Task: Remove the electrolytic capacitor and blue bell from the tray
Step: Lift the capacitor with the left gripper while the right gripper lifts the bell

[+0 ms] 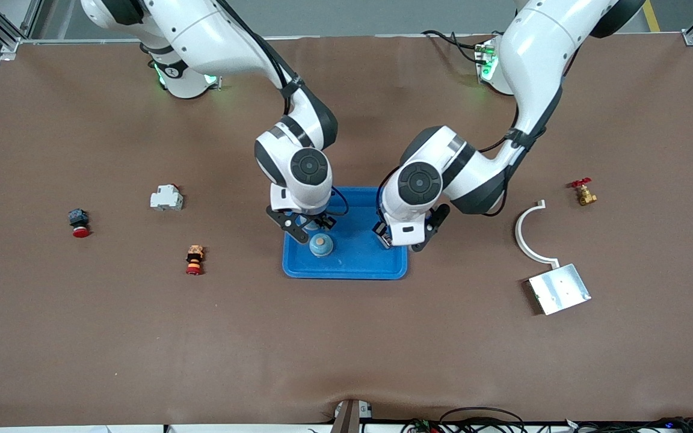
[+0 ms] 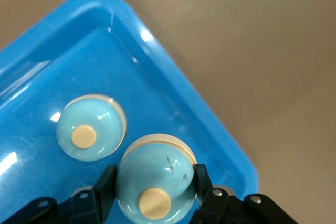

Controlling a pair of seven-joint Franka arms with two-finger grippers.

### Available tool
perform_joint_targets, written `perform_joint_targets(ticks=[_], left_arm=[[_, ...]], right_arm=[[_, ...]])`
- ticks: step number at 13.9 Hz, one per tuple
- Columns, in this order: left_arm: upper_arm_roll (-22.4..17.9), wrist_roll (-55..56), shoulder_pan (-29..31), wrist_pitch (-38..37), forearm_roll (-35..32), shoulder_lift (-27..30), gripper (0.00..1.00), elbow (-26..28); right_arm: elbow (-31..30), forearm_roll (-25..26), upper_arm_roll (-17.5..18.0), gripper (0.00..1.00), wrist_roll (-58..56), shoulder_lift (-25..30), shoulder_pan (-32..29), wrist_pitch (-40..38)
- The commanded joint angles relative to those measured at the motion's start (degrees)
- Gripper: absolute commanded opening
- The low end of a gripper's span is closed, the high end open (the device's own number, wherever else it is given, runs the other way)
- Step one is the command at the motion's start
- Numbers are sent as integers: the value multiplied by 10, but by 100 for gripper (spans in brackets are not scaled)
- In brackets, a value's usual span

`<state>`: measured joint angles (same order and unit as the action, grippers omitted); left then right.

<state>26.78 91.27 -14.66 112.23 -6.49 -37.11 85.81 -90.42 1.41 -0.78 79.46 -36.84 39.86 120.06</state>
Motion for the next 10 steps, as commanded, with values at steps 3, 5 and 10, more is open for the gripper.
perform_joint_targets(ticks=[3,5,10], left_arm=[[109,-98,144,-46,11,80,0,84],[178,-138,237,-68,11,100,0,108],[298,-255,431,-133,5,112,0,131]], right_arm=[[-12,5,7,0,-64,57,-34,-64],[-20,4,7,0,-92,74,-50,-77],[-62,-1,7,0,-190,136,-97,-102]])
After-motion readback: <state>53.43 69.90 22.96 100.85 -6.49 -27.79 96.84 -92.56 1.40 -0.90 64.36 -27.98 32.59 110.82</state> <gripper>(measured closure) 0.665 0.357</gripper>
